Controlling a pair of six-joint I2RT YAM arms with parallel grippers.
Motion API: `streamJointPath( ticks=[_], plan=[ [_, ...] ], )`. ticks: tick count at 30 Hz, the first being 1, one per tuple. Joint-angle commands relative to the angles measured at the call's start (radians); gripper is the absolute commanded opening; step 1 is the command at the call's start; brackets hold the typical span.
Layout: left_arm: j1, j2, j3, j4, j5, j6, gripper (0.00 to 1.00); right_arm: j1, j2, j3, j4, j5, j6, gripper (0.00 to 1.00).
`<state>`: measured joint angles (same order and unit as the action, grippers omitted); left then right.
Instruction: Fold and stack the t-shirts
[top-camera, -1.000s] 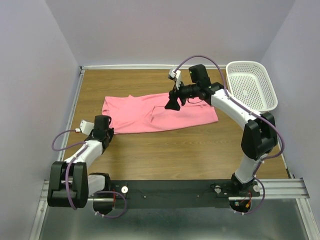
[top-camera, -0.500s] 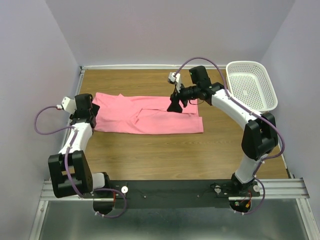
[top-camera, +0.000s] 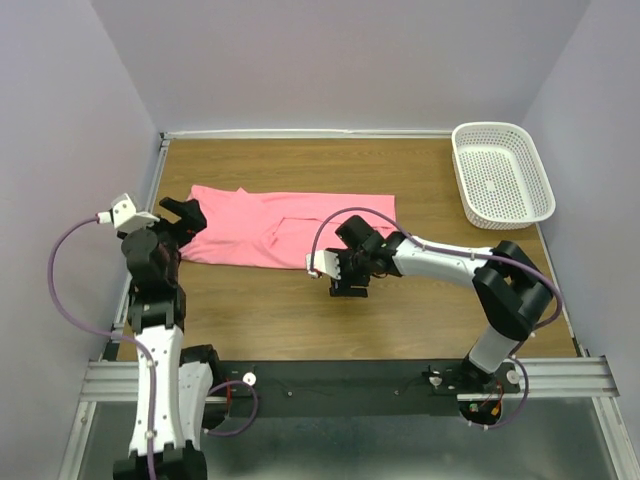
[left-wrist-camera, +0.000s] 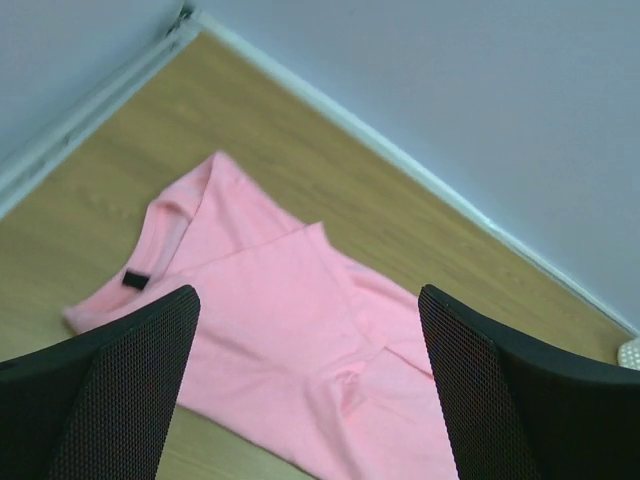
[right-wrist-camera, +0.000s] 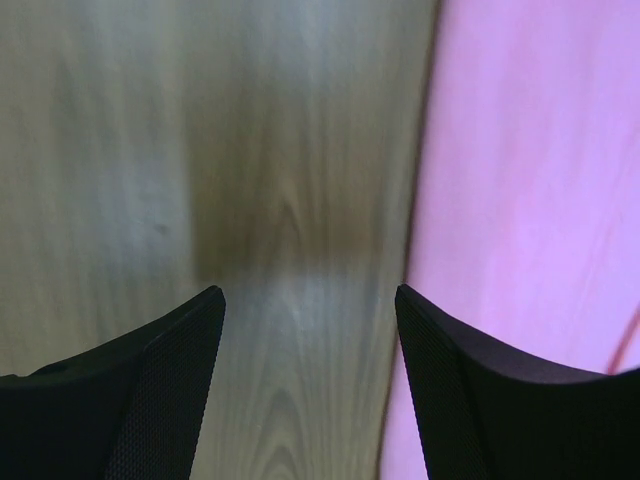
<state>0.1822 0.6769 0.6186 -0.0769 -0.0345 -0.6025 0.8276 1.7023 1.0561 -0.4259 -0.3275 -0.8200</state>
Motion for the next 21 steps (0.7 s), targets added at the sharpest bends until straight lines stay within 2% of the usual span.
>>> streamJointPath(
  ticks=[1, 9, 14, 15, 16, 17, 19, 20, 21],
  plan=[
    [0.007, -0.118, -0.02, 0.027, 0.143, 0.17, 0.98, -0.022, -0.027, -0.054, 0.142, 0.321, 0.019, 0.76],
    [0.005, -0.157, -0.016, -0.024, 0.171, 0.205, 0.98, -0.022, 0.014, -0.088, 0.197, 0.423, 0.032, 0.7],
    [0.005, -0.165, -0.025, -0.021, 0.17, 0.208, 0.98, -0.022, 0.062, -0.085, 0.196, 0.432, 0.035, 0.48],
    [0.007, -0.166, -0.023, -0.02, 0.171, 0.207, 0.98, -0.024, 0.06, -0.09, 0.196, 0.43, 0.033, 0.38],
    [0.005, -0.169, -0.026, -0.02, 0.168, 0.207, 0.98, -0.024, 0.057, -0.093, 0.193, 0.417, 0.033, 0.33],
    [0.005, -0.171, -0.026, -0.018, 0.171, 0.205, 0.98, -0.024, 0.053, -0.105, 0.19, 0.4, 0.03, 0.21],
    [0.007, -0.172, -0.028, -0.017, 0.168, 0.205, 0.98, -0.022, 0.025, -0.117, 0.173, 0.369, 0.024, 0.12],
    [0.007, -0.168, -0.028, -0.015, 0.171, 0.205, 0.98, -0.022, 0.013, -0.129, 0.152, 0.336, 0.016, 0.01],
    [0.007, -0.165, -0.028, -0.012, 0.171, 0.204, 0.98, -0.022, -0.007, -0.136, 0.138, 0.332, 0.015, 0.01]
  ],
)
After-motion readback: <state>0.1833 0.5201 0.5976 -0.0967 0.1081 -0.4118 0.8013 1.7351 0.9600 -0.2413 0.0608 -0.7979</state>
